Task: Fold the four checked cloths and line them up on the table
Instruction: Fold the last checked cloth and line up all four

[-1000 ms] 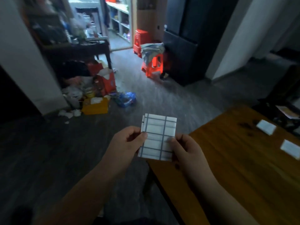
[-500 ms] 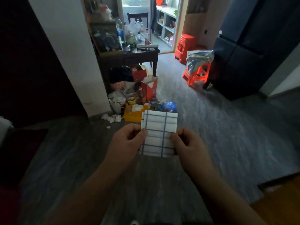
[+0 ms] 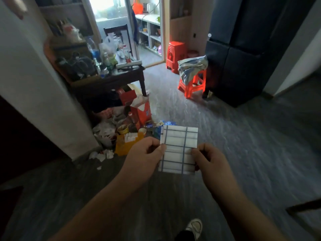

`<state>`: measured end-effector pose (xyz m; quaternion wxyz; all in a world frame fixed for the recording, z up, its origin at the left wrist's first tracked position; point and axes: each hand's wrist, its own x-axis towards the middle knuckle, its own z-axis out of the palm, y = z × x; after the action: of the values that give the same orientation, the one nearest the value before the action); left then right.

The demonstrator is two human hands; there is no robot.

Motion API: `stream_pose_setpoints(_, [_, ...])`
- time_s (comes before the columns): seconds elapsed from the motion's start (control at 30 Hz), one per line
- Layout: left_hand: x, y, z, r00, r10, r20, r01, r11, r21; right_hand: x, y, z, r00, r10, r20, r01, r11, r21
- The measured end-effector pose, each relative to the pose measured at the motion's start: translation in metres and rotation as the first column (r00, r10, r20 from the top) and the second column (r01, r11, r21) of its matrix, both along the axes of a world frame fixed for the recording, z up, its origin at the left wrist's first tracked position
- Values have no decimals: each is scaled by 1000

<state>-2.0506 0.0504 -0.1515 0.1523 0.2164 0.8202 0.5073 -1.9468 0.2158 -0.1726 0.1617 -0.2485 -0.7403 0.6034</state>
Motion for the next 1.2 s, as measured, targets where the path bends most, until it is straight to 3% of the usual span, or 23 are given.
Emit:
stream_pose_setpoints(0.17, [-59, 132, 23, 991, -65, -115, 63, 998, -22, -44, 118, 21, 993, -97, -63, 96, 995, -18])
stream_pose_setpoints(0.5, [-136, 341, 9, 947, -320, 38, 319, 947, 39, -87, 285, 26, 925, -379, 15, 378, 926, 12])
stream_pose_setpoints(0.73, [-196, 483, -10, 877, -481, -3, 479, 873, 90, -127, 391, 13, 822, -569, 25, 568, 822, 41])
stream_pose_setpoints(1.0, [-277, 675, -11, 695, -717, 47, 715, 697, 62, -192, 529, 15, 625, -779, 50, 776, 627, 68])
stream_pose_setpoints(1.2, [-258, 794, -15, 553, -828, 91, 831, 556, 15, -177, 616, 8, 446, -888, 114, 893, 450, 16])
